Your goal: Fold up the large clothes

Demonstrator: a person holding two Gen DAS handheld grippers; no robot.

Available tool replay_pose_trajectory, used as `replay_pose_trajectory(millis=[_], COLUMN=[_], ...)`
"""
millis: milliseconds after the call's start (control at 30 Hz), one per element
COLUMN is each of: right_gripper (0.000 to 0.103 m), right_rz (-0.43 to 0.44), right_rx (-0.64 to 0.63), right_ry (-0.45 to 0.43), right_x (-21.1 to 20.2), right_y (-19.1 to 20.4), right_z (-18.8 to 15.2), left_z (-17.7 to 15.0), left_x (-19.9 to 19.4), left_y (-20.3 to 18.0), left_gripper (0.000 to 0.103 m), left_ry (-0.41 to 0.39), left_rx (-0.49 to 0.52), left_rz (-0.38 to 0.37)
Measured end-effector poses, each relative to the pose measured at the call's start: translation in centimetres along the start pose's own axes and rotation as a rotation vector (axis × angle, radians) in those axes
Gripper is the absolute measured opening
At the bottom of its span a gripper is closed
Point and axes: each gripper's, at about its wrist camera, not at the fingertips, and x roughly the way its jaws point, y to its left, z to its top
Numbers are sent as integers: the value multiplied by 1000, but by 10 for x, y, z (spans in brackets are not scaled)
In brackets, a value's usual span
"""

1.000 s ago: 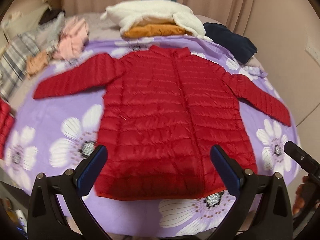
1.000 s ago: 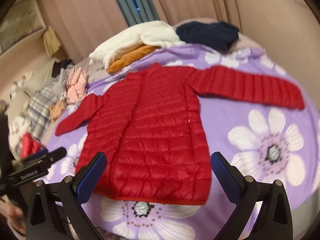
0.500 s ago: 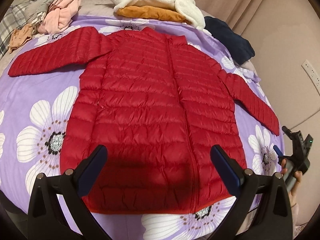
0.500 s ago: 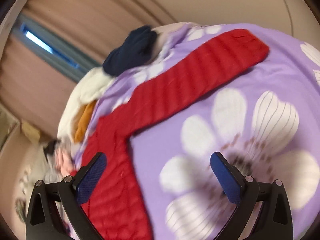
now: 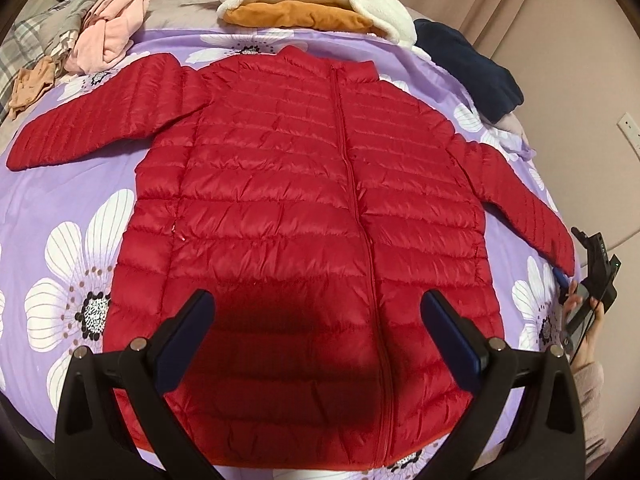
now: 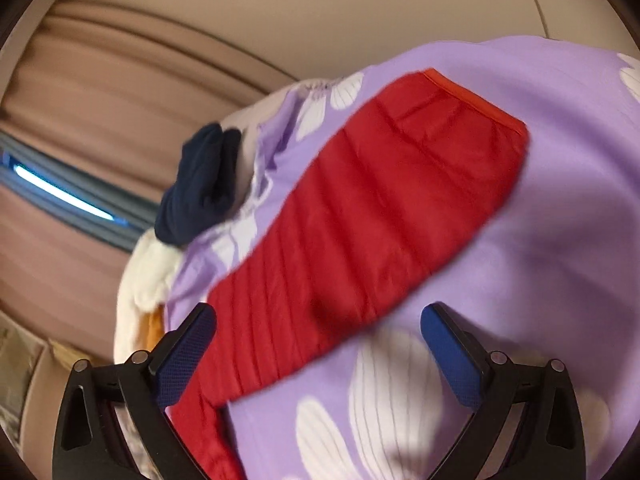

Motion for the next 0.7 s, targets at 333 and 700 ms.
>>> replay_pose_trajectory(millis=[333, 700], right_gripper=[42, 16], right_rz=[-110, -61], right_rx=[102, -293], right_ry=[-60, -113], right_x=[8, -31], right_y=[-21, 80], right_z=[12, -5], left_z=[10, 40], left_x=[17, 15], left_y=[9, 22], left_gripper=[103, 103], left_ry=[38, 36], left_rx=[-59, -127], left_rz=[21, -27])
